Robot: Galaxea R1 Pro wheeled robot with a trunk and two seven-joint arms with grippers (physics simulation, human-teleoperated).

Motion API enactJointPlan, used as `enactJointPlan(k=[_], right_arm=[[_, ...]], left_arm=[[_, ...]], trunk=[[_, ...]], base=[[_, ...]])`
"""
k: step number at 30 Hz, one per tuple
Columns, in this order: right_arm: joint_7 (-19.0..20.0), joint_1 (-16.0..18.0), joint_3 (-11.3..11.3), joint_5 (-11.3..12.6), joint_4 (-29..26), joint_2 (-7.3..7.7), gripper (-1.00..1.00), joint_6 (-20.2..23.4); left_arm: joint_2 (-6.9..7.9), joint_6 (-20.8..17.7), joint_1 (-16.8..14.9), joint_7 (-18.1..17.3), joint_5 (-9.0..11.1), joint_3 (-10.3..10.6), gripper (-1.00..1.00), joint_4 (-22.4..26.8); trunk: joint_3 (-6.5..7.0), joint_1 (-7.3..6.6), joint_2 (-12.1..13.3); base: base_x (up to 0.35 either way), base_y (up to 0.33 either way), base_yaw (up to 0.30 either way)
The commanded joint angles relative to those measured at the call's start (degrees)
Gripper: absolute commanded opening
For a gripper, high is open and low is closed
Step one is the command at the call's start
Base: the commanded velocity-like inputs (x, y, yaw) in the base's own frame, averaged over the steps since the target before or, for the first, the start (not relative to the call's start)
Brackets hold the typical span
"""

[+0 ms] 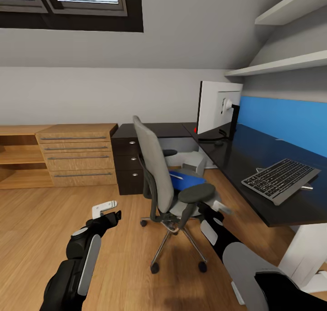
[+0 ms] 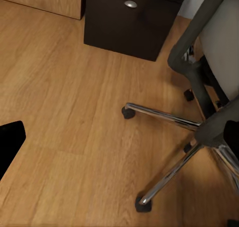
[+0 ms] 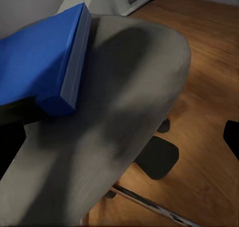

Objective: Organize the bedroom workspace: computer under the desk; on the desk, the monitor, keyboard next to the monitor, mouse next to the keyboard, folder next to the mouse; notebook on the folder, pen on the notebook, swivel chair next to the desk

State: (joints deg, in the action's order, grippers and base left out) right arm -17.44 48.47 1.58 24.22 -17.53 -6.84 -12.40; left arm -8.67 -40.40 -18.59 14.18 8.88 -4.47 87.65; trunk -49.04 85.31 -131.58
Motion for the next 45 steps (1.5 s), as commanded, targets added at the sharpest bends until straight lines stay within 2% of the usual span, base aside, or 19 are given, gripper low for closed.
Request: enactJointPlan(k=[1,3,6,14,18,22,34,45], right_arm=[[1.3,0.0,0.1,0.3,0.0,-0.03,1.00,-0.2],[3.3,0.0,0.1,0.4,0.2,-0.07,1.00,-0.2],[4.3,0.0,0.1,0.4,0.3,-0.10,1.00,-0.1],[3.2,0.0,-0.2,0.1,0.3,-0.18,1.00,0.2],[3.1,0.0,-0.2,0.0,0.2,-0.14,1.00,3.8],[3.4,0.0,0.0,0.2,0.1,-0.12,1.00,5.2],[4.1,0.0,0.4,0.8,-0.1,-0.17,1.00,5.4],[4.1,0.0,0.4,0.8,0.1,-0.19,1.00,5.4]], left_arm=[[-0.03,-0.2,0.0,0.4,0.6,-0.1,1.00,0.1],[-0.05,-0.2,0.0,0.4,0.7,-0.1,1.00,0.1],[-0.10,-0.2,0.0,0.4,0.7,-0.1,1.00,0.1],[-0.12,-0.2,0.0,0.4,0.7,0.0,1.00,0.0],[-0.12,-0.2,0.0,0.4,0.7,0.0,1.00,0.0],[-0.12,-0.2,0.0,0.4,0.7,0.0,1.00,0.0],[-0.27,-0.1,0.0,0.4,0.7,0.1,1.00,-0.2],[-0.21,-0.1,0.0,0.4,0.7,0.0,1.00,-0.2]], trunk=[[-0.06,-0.01,0.0],[-0.06,-0.01,0.0],[-0.06,-0.01,0.0],[-0.06,-0.01,0.0],[-0.06,-0.01,0.0],[-0.06,-0.01,0.0],[-0.06,-0.01,0.0],[-0.06,-0.01,0.0]], base=[[0.000,0.000,0.000],[0.000,0.000,0.000],[-0.002,0.009,0.000],[-0.089,0.173,0.000],[-0.015,0.023,0.000],[-0.003,0.005,0.000],[0.000,0.000,0.002],[0.000,0.000,0.231]])
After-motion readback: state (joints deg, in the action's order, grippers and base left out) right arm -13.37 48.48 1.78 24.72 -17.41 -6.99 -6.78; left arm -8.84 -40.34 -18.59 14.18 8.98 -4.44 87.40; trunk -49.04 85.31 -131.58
